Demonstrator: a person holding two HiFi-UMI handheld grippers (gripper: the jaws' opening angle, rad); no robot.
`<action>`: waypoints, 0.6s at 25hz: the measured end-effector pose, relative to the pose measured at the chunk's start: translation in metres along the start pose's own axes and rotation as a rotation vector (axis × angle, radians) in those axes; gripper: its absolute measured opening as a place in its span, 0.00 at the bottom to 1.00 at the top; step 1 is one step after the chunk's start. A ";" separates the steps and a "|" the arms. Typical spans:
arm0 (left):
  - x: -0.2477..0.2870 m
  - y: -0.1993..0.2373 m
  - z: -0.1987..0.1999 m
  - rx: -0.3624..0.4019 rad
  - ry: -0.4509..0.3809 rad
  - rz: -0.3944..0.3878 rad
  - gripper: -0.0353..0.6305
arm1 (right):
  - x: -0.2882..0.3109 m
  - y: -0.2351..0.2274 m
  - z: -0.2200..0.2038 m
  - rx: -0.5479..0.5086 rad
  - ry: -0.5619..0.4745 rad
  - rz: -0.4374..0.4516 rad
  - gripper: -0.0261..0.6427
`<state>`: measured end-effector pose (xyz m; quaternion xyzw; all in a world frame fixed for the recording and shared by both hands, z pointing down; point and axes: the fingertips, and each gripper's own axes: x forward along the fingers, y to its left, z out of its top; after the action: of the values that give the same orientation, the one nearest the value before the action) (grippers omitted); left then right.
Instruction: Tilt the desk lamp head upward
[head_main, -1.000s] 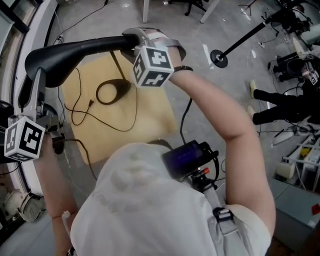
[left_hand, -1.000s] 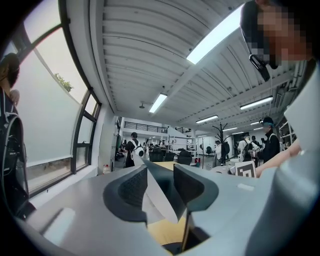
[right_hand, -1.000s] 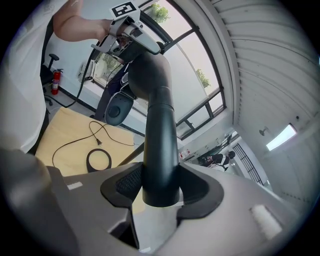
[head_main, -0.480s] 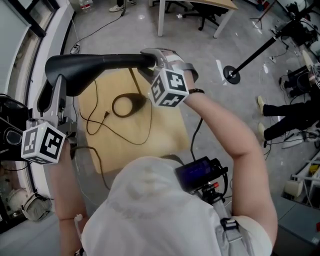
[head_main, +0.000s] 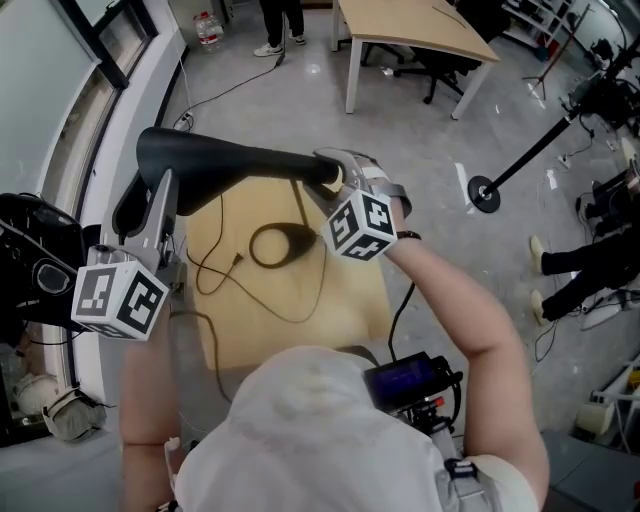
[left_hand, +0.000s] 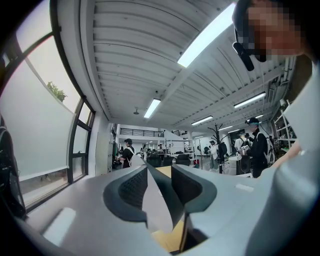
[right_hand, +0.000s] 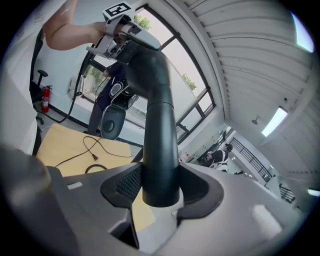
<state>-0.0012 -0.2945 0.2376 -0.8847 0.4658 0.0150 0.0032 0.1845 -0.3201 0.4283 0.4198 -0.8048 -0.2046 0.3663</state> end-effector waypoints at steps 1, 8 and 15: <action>0.001 -0.001 0.002 0.003 0.000 0.000 0.25 | 0.001 0.001 0.000 0.012 -0.006 0.000 0.39; 0.002 -0.017 0.015 0.032 -0.007 -0.006 0.25 | 0.000 0.006 0.001 0.071 -0.057 0.000 0.39; 0.004 -0.020 0.021 0.048 0.018 0.023 0.25 | 0.002 0.010 0.004 0.089 -0.059 0.057 0.39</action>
<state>0.0177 -0.2862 0.2165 -0.8790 0.4763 -0.0043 0.0201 0.1756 -0.3156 0.4330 0.4065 -0.8351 -0.1702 0.3292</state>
